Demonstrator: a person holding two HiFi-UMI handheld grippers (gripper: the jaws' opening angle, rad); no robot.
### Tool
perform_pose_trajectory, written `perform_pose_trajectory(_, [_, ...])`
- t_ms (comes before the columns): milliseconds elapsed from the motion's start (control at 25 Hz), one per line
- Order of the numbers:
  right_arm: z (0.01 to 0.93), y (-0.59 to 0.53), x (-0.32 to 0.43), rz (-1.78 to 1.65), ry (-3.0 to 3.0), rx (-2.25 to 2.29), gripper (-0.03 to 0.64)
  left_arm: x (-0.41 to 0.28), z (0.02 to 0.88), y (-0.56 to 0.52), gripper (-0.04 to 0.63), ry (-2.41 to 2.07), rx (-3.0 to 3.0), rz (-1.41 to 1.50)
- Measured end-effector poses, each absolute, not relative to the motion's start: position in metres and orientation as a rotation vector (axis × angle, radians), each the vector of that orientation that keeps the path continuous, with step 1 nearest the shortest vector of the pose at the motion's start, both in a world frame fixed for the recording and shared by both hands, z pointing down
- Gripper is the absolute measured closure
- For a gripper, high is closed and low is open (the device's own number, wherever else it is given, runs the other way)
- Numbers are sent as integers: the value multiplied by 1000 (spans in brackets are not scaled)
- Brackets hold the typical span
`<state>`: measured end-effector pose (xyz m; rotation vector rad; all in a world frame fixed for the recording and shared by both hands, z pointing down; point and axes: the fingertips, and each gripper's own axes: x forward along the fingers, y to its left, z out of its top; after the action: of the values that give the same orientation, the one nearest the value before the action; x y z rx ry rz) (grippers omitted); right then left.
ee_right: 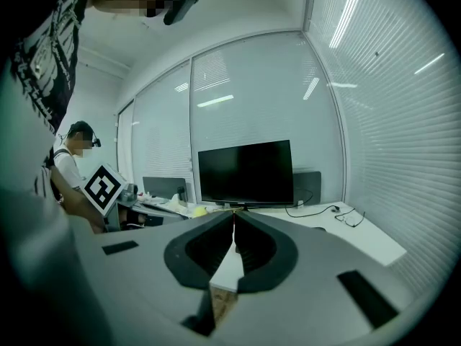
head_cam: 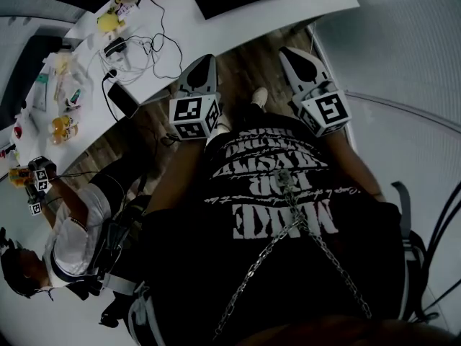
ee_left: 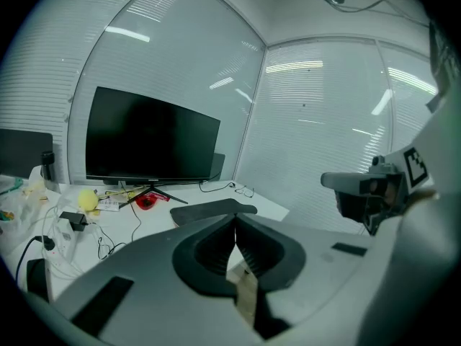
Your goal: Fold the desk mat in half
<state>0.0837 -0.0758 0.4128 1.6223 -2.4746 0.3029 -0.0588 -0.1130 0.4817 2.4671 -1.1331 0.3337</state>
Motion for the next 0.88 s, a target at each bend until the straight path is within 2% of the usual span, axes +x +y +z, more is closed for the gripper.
perform_pose_trajectory(880, [406,-123,182,217,-2622,1529,615,51,457,-160,588,-1227,2524,354])
